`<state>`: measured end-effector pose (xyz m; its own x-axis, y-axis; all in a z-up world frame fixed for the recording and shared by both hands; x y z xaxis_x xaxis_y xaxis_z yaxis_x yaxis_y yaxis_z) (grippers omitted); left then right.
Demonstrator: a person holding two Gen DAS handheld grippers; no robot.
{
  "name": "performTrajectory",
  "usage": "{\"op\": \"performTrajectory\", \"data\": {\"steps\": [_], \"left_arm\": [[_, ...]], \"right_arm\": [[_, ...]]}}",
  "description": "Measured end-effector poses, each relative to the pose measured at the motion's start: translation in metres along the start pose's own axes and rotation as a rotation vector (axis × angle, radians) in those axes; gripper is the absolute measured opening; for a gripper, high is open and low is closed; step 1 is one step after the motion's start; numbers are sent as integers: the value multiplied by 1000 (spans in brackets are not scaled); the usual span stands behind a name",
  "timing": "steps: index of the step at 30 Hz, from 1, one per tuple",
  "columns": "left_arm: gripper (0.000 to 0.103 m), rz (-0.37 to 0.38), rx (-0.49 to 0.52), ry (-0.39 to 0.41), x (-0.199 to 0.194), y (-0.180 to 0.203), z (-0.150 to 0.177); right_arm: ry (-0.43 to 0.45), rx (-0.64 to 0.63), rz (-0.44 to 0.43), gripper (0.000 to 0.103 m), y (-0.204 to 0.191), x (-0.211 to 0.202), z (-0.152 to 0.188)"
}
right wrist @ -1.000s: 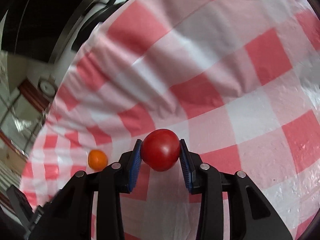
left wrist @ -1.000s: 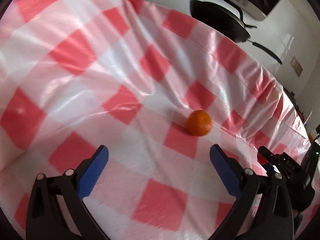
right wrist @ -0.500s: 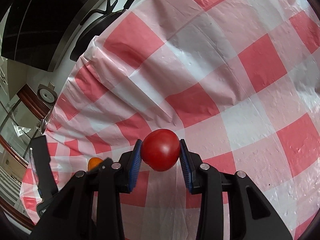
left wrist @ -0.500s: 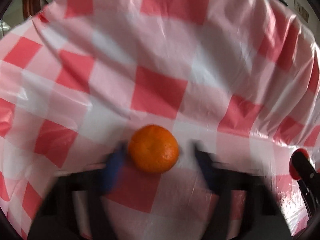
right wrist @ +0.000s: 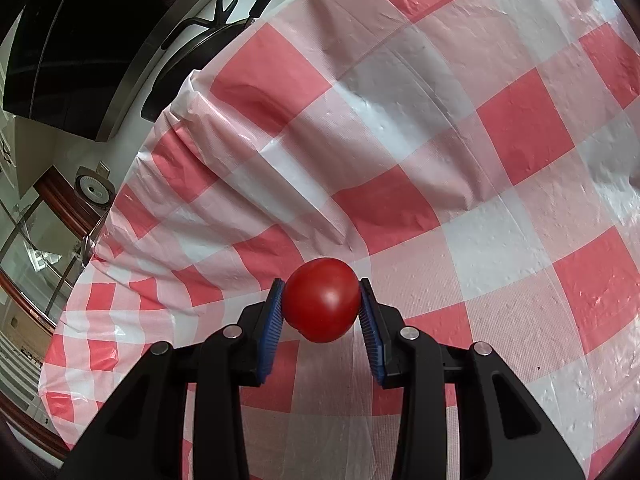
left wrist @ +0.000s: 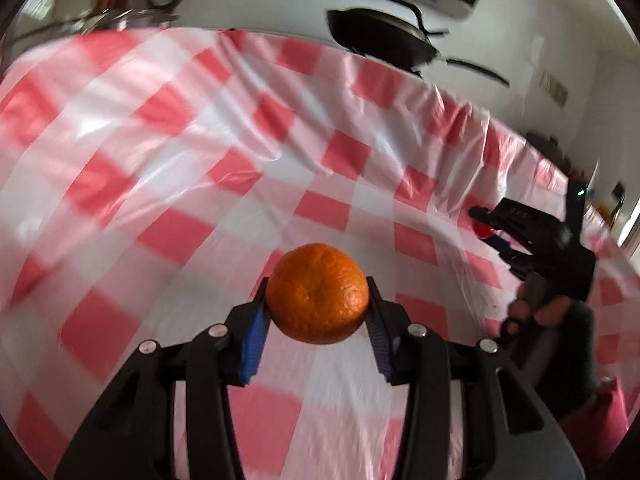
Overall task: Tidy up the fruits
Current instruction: 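Carry the tomato and orange with both tools to the white box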
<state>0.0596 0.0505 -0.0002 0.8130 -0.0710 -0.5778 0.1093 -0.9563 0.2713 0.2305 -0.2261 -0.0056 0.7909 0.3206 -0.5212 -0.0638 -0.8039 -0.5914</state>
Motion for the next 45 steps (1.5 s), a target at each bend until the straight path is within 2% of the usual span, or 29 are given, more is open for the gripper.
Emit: {"op": "performTrajectory", "data": {"steps": [4, 6, 9, 13, 17, 20, 25, 30, 33, 36, 38, 45], "left_arm": [[45, 77, -46, -15, 10, 4, -1], [45, 65, -12, -10, 14, 8, -3], [45, 97, -16, -17, 13, 8, -3], [45, 131, -78, -53, 19, -1, -4], [45, 132, -127, -77, 23, -10, -3], [45, 114, -107, -71, 21, -9, -3], [45, 99, -73, -93, 21, -6, 3], [45, 33, -54, -110, 13, -11, 13], [45, 17, -86, -88, -11, -26, 23], [45, 28, -135, -28, -42, -45, 32], [45, 7, -169, -1, -64, -62, 41], [45, 5, -178, 15, -116, -97, 65]], "right_arm": [[5, -7, 2, 36, -1, 0, 1], [4, -7, 2, 36, -1, 0, 1], [3, -3, 1, 36, 0, 0, 1], [3, 15, 0, 36, 2, -2, 0], [27, 59, -2, 36, 7, -13, 3], [36, 80, -25, 36, 2, -39, 26], [5, -55, -79, 36, -38, -87, 87], [-40, -131, -123, 36, -60, -134, 143], [-55, -206, -134, 36, -72, -158, 171], [-65, -256, -180, 36, -84, -179, 193], [-82, -270, -199, 36, -88, -184, 203], [-158, -321, -246, 36, -101, -202, 234]]}}
Point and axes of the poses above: each gripper's, at about its wrist camera, not at the fingertips, and x roughly the way its jaws point, y to its right, z to its underside, the point moved 5 cm from there along x, roughly the way its jaws point, and after that the axes turned 2 degrees about y, right-handed, at the moved point
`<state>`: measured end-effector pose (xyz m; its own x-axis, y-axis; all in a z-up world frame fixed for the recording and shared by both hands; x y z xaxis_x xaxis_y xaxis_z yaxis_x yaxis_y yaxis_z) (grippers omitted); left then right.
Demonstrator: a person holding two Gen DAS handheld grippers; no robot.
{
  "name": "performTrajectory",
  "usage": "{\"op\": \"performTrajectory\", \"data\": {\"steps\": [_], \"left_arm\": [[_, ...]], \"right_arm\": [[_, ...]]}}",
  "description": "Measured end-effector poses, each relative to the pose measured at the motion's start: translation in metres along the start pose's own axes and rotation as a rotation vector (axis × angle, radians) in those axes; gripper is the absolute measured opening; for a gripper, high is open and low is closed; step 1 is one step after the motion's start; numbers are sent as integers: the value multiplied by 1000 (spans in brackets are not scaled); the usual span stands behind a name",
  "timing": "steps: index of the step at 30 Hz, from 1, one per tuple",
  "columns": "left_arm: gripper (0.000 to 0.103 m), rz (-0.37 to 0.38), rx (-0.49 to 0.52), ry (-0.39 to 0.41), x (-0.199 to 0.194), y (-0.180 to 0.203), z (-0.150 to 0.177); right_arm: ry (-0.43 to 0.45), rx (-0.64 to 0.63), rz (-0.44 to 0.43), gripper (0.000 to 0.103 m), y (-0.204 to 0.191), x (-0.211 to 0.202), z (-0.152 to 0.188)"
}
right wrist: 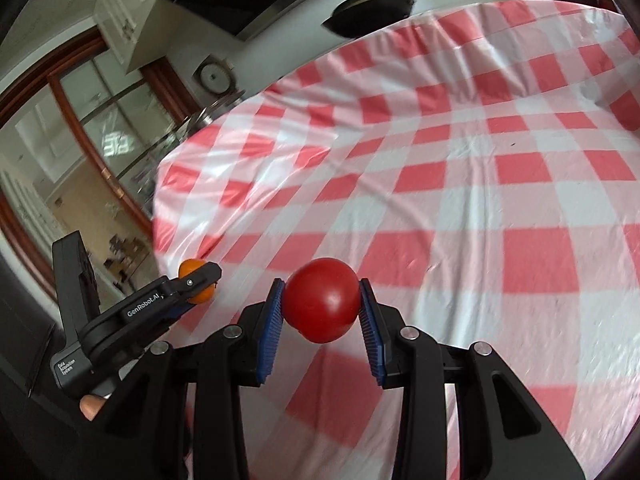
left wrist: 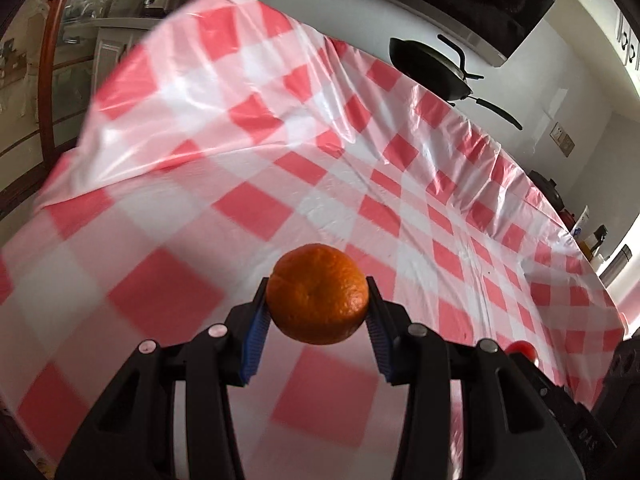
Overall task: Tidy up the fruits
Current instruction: 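Carry the tomato and orange with both tools to the white box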
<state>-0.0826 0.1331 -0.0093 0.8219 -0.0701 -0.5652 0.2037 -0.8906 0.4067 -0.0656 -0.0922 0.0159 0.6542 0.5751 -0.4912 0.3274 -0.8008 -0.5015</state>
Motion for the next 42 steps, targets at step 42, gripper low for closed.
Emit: {"op": "performTrajectory", "data": {"steps": [42], "left_arm": [[45, -563, -243, -231, -116, -276, 158]], "right_arm": [[-647, -1237, -274, 36, -251, 85, 300]]}}
Point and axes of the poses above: each gripper's, at about its wrist camera, not at the fingertips, and x roughly the way its jaws point, y to its right, z to its underside, the point moved 5 cm from there along x, roughly the way its jaws point, and after that the axes turned 2 degrees about y, right-handed, at the moved point
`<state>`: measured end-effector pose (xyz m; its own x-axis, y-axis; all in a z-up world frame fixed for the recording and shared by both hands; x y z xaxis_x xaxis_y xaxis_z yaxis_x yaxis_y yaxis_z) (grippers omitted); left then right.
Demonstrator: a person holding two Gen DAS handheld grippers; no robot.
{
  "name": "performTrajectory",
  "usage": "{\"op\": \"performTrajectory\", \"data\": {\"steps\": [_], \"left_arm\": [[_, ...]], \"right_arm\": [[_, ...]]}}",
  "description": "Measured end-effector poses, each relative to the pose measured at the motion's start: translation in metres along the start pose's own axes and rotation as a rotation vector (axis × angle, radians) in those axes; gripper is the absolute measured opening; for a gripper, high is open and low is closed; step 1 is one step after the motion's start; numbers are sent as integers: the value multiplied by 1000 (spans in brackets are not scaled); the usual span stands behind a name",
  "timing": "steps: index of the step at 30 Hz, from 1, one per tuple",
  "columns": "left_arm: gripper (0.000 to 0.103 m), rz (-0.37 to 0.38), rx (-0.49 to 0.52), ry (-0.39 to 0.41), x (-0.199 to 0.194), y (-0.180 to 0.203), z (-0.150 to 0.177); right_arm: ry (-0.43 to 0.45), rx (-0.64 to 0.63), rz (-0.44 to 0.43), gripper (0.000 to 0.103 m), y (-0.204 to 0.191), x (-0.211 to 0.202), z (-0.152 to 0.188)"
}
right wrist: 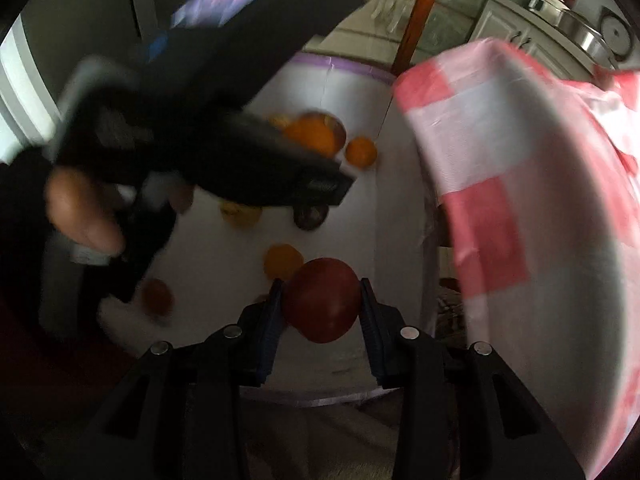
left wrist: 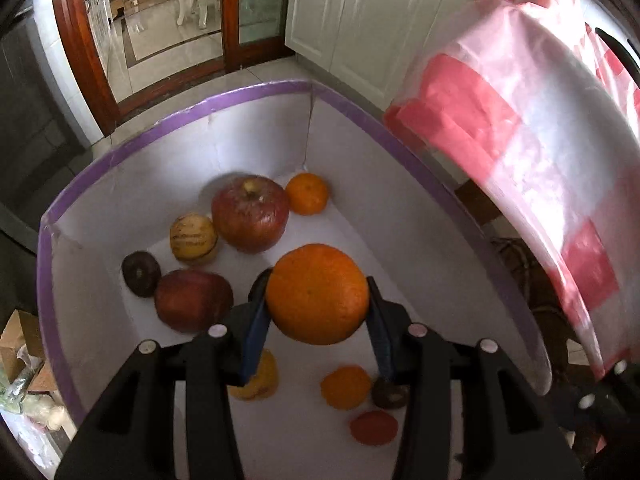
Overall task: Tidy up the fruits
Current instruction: 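Carry the tomato and orange with both tools to the white box, then open the left tool over the box while the right tool releases the tomato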
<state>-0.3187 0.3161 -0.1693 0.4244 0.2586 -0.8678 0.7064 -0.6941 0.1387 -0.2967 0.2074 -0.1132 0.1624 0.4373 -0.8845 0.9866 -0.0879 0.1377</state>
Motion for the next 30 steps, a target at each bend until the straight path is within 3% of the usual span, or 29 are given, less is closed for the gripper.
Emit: {"op": "performTrajectory", "data": {"steps": [4, 8, 17, 25, 27, 30], "left_arm": [[45, -50, 10, 41, 5, -4, -8], [45, -40, -10, 34, 10, -11, -6], [45, -22, -74, -44, 28, -25, 6], [46, -24, -85, -43, 31, -25, 4], [48, -27, -85, -25, 29, -24, 2], [59, -14, -92, 10, 23, -24, -2]], "right_arm": [[-50, 10, 44, 36, 8, 22, -3], [-80, -39, 118, 36, 9, 43, -7], [-129, -86, 135, 36, 2, 71, -8], [-116, -82, 136, 37, 4, 69, -6], [-113, -69, 133, 43, 5, 66, -5], [-103, -50, 130, 55, 6, 63, -13]]}}
Point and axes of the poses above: each gripper's, at about its wrist camera, not at the fingertips, and x roughly the way its jaws point, y to its right, z to its underside, the point moved 5 cm from there along x, roughly the way its jaws point, and after that the axes turned 2 degrees about y, right-handed, at the moved point
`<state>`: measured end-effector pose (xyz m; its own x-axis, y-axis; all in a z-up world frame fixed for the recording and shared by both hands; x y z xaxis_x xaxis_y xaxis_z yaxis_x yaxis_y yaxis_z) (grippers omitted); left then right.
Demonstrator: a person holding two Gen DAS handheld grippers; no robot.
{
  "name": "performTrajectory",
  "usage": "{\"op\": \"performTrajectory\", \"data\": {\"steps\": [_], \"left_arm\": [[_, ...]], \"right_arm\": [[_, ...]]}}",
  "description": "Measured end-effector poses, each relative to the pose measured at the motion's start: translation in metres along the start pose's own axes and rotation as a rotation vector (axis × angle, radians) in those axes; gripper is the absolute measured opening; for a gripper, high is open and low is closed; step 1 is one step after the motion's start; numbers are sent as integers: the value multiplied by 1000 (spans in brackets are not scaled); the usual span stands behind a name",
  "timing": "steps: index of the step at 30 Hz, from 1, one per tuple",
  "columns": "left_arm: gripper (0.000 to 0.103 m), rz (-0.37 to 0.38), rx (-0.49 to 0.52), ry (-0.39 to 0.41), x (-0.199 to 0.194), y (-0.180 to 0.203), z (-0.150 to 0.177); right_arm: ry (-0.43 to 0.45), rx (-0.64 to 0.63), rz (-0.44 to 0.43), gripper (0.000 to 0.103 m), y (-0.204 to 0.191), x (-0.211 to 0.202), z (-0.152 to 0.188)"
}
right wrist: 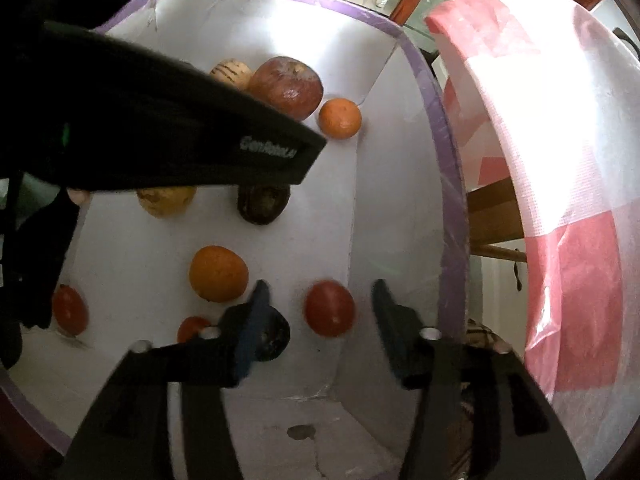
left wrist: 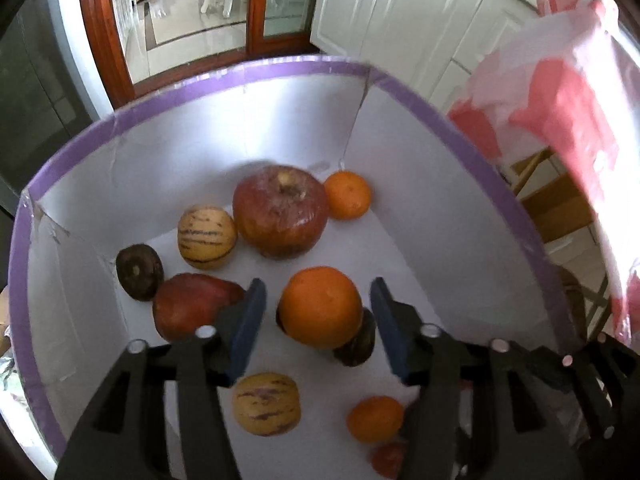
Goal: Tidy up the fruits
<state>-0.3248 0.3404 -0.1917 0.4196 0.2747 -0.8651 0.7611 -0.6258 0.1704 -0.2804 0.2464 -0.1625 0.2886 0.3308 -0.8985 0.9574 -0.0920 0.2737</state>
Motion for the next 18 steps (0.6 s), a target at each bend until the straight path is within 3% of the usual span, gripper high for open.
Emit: {"op": "performTrajectory", "data": {"steps": [11, 16, 18], "left_arm": [[77, 8, -5, -4, -1, -1, -3], [87, 12, 46, 29, -26, -4, -14], [91, -8, 51, 88, -50, -11, -24]], "right_arm": [[40, 14, -20, 75, 6, -19, 0], [101, 11, -88, 83, 12, -57, -3], [144, 22, -136, 87, 17, -81, -6]]}}
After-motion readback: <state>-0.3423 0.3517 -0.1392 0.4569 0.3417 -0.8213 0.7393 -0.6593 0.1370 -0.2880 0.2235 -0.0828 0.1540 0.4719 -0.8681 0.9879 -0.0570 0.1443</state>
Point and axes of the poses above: each gripper's, at about its wrist camera, not at the fingertips, and x roughly the way its jaws point, y to its right, z to its underside, the point moved 5 cm from there along x, roughly the way its jaws point, and after that the axes turned 2 degrees about y, right-handed, at the moved point
